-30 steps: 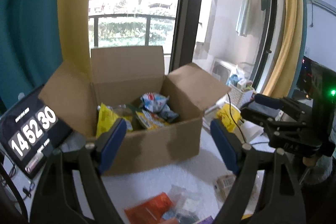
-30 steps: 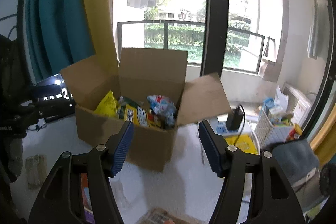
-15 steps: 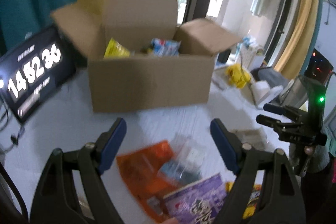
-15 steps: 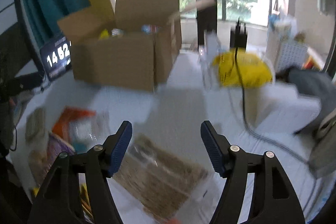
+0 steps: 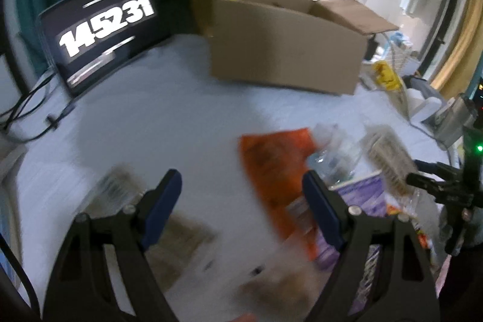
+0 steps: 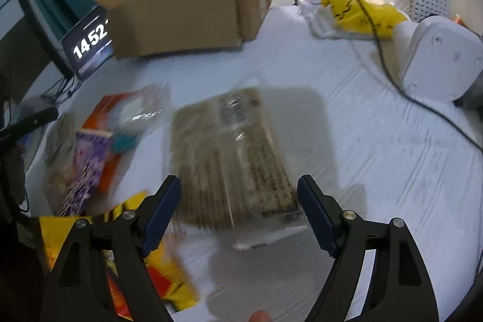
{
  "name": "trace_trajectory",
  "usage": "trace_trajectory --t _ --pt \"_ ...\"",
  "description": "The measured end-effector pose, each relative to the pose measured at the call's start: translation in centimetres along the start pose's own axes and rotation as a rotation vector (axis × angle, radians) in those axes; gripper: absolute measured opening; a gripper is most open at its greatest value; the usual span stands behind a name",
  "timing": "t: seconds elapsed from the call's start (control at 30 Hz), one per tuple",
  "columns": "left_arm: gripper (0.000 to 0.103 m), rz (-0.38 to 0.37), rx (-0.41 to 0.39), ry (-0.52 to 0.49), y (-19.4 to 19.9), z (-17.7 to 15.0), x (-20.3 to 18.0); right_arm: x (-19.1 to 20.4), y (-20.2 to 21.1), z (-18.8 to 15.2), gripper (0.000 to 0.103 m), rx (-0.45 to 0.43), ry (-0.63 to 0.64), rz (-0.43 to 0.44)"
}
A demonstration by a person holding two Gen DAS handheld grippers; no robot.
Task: Organize snacks
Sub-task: 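Move both tools back from the box to the snacks on the table, then grasp a clear cracker bag with the right tool while the left tool grasps another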
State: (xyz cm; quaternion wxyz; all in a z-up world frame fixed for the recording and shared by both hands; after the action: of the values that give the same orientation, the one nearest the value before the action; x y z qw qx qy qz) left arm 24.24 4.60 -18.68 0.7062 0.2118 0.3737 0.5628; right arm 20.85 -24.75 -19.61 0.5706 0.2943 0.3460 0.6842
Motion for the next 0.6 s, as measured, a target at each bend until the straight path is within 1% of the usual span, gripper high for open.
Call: trace_trajectory --t 0.1,0.2,0.23,0.27,0.3,0.37,0.47,0.5,0.53,0.6 --pt "0.083 0.053 0.001 0.048 1.8 -1.8 3.1 2.2 0.4 -0.6 0.085 0.002 0.026 0.006" --pt "0.083 0.110 0.007 0.097 2.7 -3.2 5.9 3.3 0.7 -0.4 0.087 -0.015 0.047 -0.043" --pt "0.083 0.130 0.011 0.127 3.0 -3.8 7.2 3.2 0.6 -0.3 0.089 -0.017 0.045 -0.045" --pt "0.083 0.137 0.012 0.146 3.1 -4.3 7.9 3.4 0.5 -0.1 0.089 -0.020 0.041 -0.045" --pt "0.083 0.143 0.014 0.186 3.3 -4.9 9.0 3.5 0.4 0.1 0.089 -0.020 0.039 -0.046" --pt "0.083 0.136 0.019 0.234 3.2 -5.6 10.0 3.6 0.2 0.4 0.089 -0.019 0.043 -0.052" --pt "0.083 0.076 0.033 0.311 2.5 -6.1 10.9 3.6 -0.3 0.8 0.089 -0.011 0.046 -0.056" --pt "0.086 0.059 0.038 0.333 2.0 -6.1 11.1 3.6 -0.3 0.9 0.089 -0.012 0.046 -0.056" --pt "0.092 0.052 0.026 0.330 1.9 -5.8 11.0 3.6 -0.4 1.0 0.089 -0.012 0.045 -0.054" --pt "0.094 0.042 0.020 0.329 1.3 -5.1 10.7 3.5 -0.5 1.4 0.089 -0.017 0.043 -0.050"
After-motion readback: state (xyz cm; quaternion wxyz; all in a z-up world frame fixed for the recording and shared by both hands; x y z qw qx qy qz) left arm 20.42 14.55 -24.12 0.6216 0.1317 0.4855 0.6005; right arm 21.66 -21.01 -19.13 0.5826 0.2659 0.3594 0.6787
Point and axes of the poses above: each gripper's, at about its wrist camera, not at the fingertips, and y roughly against the way its jaws point, x to its left, z to its top, the point moved 7 cm from there along -y, roughly the way its jaws point, and after that the axes turned 10 degrees about -z, right-handed, at the moved point
